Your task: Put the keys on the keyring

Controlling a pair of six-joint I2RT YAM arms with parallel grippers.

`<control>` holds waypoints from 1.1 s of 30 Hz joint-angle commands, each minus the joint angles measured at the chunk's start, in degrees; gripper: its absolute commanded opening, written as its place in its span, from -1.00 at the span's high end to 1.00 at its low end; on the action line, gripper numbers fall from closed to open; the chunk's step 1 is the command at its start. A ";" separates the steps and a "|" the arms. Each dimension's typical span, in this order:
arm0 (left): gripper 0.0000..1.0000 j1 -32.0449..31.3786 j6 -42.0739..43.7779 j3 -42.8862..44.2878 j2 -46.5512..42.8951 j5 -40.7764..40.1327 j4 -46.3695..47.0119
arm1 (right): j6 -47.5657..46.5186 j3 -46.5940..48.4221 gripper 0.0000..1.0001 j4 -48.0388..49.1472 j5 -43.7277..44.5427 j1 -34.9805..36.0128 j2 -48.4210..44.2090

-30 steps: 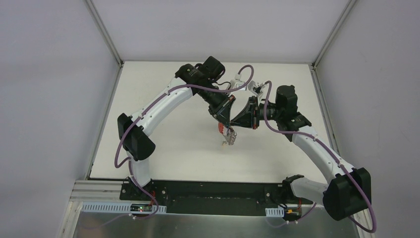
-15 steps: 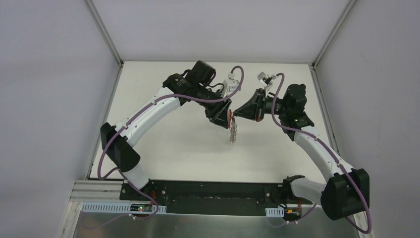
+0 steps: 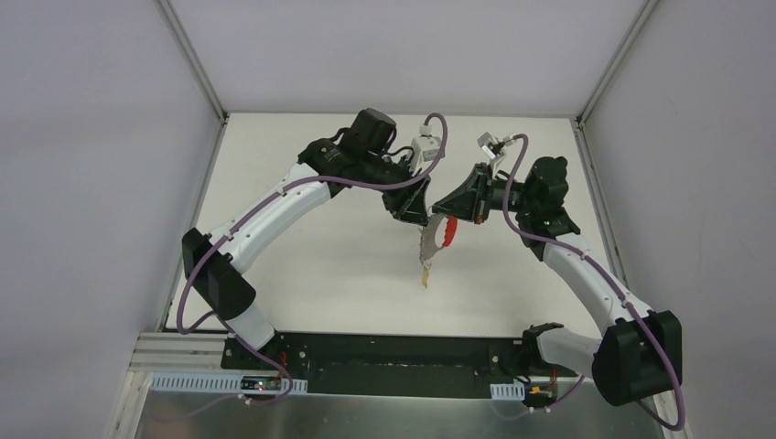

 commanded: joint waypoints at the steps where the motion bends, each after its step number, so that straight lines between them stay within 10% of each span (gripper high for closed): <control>1: 0.14 0.51 -0.94 -0.49 -1.88 -0.92 2.84 | 0.91 0.32 1.00 4.38 -1.72 -0.53 -0.60; 33: 0.13 0.95 -0.81 -3.77 -3.47 0.42 4.39 | 0.26 0.77 1.00 4.38 -5.69 -1.39 1.44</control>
